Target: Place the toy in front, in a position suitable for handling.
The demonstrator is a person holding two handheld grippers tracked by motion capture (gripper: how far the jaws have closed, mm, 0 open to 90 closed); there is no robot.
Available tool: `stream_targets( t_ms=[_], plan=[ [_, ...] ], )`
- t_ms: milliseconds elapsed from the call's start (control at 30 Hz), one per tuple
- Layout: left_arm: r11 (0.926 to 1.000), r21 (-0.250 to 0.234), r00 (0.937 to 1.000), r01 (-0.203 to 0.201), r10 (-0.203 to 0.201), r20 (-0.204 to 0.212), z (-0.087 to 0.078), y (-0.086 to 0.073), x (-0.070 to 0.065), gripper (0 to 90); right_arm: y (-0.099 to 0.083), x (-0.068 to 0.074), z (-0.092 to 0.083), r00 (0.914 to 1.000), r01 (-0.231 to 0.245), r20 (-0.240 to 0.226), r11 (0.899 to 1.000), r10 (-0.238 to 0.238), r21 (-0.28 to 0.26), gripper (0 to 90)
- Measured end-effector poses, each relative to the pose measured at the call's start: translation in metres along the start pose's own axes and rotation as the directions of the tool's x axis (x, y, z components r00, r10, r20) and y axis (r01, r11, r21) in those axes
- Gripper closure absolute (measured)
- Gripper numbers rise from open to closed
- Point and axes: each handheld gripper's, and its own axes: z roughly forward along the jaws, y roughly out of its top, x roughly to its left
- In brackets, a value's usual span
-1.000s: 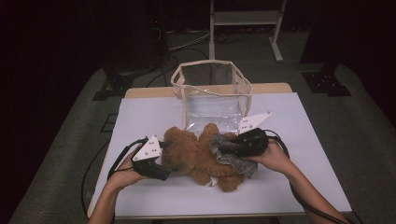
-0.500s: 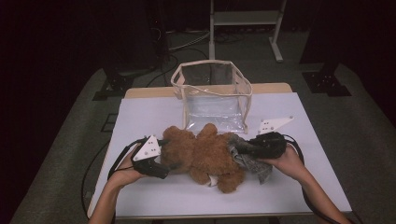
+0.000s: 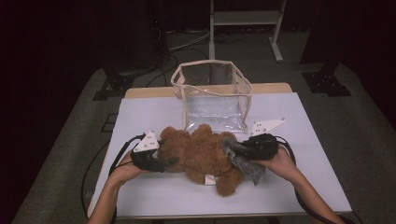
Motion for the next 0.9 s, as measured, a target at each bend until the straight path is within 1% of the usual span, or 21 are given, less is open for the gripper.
stream_targets(
  t_ms=[67, 233, 267, 300, 333, 367, 400, 433, 500, 533, 567, 600, 667, 733, 767, 800, 867, 900],
  plan=[
    [0.9996, 0.009, 0.9997, -0.025, 0.025, 0.008, -0.001, 0.001, -0.002, 28.3, 0.006, -0.003, 0.003, 1.0, -0.001, 0.005, 1.0, 0.002, -0.008, 74.3],
    [0.9995, 0.006, 0.9988, -0.032, 0.031, 0.037, -0.003, 0.003, -0.004, 29.9, 0.022, -0.009, 0.014, 0.9995, 0.014, 0.03, 1.0, -0.013, -0.021, 74.4],
    [0.9993, 0.008, 0.999, -0.035, 0.035, 0.029, -0.003, 0.003, -0.004, 30.3, 0.023, -0.01, 0.016, 0.9994, 0.014, 0.031, 1.0, -0.014, -0.018, 74.4],
    [0.9989, 0.02, 0.9991, -0.041, 0.041, 0.013, -0.003, 0.004, -0.004, 30.2, 0.024, -0.011, 0.019, 0.9995, 0.01, 0.031, 1.0, -0.009, -0.02, 74.4],
    [0.9986, 0.023, 0.9989, -0.047, 0.046, 0.003, -0.003, 0.004, -0.004, 29.1, 0.023, -0.011, 0.021, 0.9995, 0.009, 0.029, 1.0, -0.009, -0.024, 74.4],
    [0.9985, 0.02, 0.9986, -0.052, 0.052, -0.012, -0.004, 0.005, -0.003, 25.9, 0.021, -0.012, 0.019, 0.9996, 0.005, 0.026, 1.0, -0.004, -0.027, 74.3],
    [0.9986, 0.007, 0.9983, -0.052, 0.052, -0.025, -0.005, 0.005, -0.002, 25.9, 0.021, -0.012, 0.019, 0.9996, 0.005, 0.026, 1.0, -0.004, -0.027, 74.3],
    [0.9983, -0.002, 0.9979, -0.058, 0.058, -0.03, -0.007, 0.005, -0.002, 24.4, 0.017, -0.013, 0.015, 0.9993, 0.0, 0.037, 1.0, 0.001, -0.026, 74.2],
    [0.9968, -0.027, 0.9968, -0.075, 0.074, -0.03, -0.009, 0.009, -0.004, 23.5, 0.014, -0.013, 0.012, 0.9991, -0.007, 0.041, 1.0, 0.008, -0.03, 74.2],
    [0.9963, -0.035, 0.9966, -0.079, 0.078, -0.025, -0.009, 0.011, -0.006, 23.0, 0.011, -0.014, 0.009, 0.9985, -0.015, 0.052, 0.999, 0.016, -0.028, 74.2],
    [0.9937, -0.047, 0.9947, -0.102, 0.102, -0.013, -0.009, 0.017, -0.01, 22.4, 0.007, -0.015, 0.005, 0.9978, -0.023, 0.062, 0.999, 0.024, -0.027, 74.1],
    [0.9937, -0.047, 0.9947, -0.102, 0.102, -0.013, -0.009, 0.017, -0.01, 22.1, 0.007, -0.015, 0.005, 0.9978, -0.023, 0.062, 0.999, 0.024, -0.027, 74.1],
    [0.9901, -0.058, 0.9917, -0.128, 0.128, 0.005, -0.007, 0.024, -0.017, 21.8, 0.003, -0.016, 0.001, 0.9972, -0.029, 0.068, 0.999, 0.031, -0.021, 74.1],
    [0.9863, -0.056, 0.9874, -0.155, 0.157, 0.021, -0.002, 0.03, -0.022, 21.4, 0.0, -0.016, -0.003, 0.997, -0.037, 0.067, 0.999, 0.039, -0.024, 74.1],
    [0.9809, -0.052, 0.981, -0.187, 0.19, 0.041, 0.005, 0.037, -0.03, 20.9, -0.002, -0.015, -0.006, 0.997, -0.036, 0.068, 0.999, 0.037, -0.025, 74.1],
    [0.9809, -0.052, 0.981, -0.187, 0.19, 0.041, 0.005, 0.037, -0.03, 20.4, -0.002, -0.015, -0.006, 0.997, -0.036, 0.068, 0.999, 0.037, -0.025, 74.1],
    [0.9738, -0.049, 0.9722, -0.222, 0.225, 0.065, 0.015, 0.045, -0.038, 20.2, -0.005, -0.014, -0.01, 0.997, -0.043, 0.063, 0.999, 0.045, -0.033, 74.1],
    [0.9711, -0.053, 0.9689, -0.232, 0.236, 0.074, 0.02, 0.049, -0.041, 19.7, -0.007, -0.014, -0.012, 0.9971, -0.042, 0.062, 0.998, 0.044, -0.037, 74.1]
  ],
)
